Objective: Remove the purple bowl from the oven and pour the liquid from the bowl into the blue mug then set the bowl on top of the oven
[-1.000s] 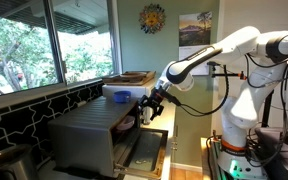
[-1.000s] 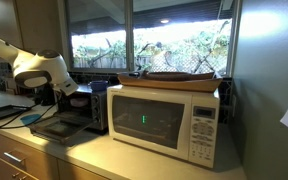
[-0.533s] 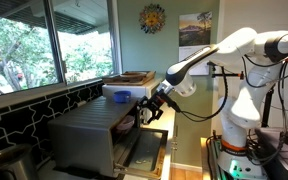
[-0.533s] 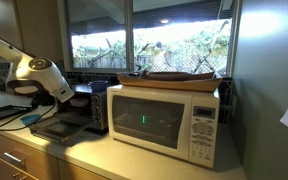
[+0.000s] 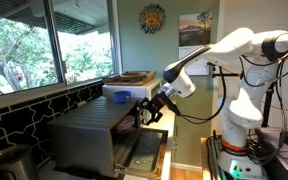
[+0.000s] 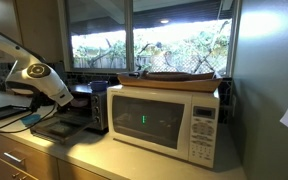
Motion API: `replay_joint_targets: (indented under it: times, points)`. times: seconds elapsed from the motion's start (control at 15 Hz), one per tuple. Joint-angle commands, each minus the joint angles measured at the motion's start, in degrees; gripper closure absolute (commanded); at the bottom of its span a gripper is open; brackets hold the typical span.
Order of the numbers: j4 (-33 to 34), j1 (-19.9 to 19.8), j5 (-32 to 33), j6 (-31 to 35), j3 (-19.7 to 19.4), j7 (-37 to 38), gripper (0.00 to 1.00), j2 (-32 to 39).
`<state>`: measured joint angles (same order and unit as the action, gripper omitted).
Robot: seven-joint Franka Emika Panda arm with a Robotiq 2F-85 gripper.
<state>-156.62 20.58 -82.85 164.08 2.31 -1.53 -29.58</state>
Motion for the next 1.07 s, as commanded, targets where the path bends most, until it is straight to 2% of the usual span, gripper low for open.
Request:
replay_joint_targets:
  times: [0.0, 0.33, 0.67, 1.0]
  points:
    - [0.01, -0.01, 0.04, 0.00, 0.00, 0.05, 0.00, 0.00]
    - [0.01, -0.01, 0.04, 0.00, 0.02, 0.06, 0.00, 0.00]
    - [2.86, 1.15, -6.38, 1.23, -0.54, -6.01, 0.00, 1.18]
    - [4.63, 0.35, -12.50, 0.87, 0.13, -11.94, 0.00, 3.76]
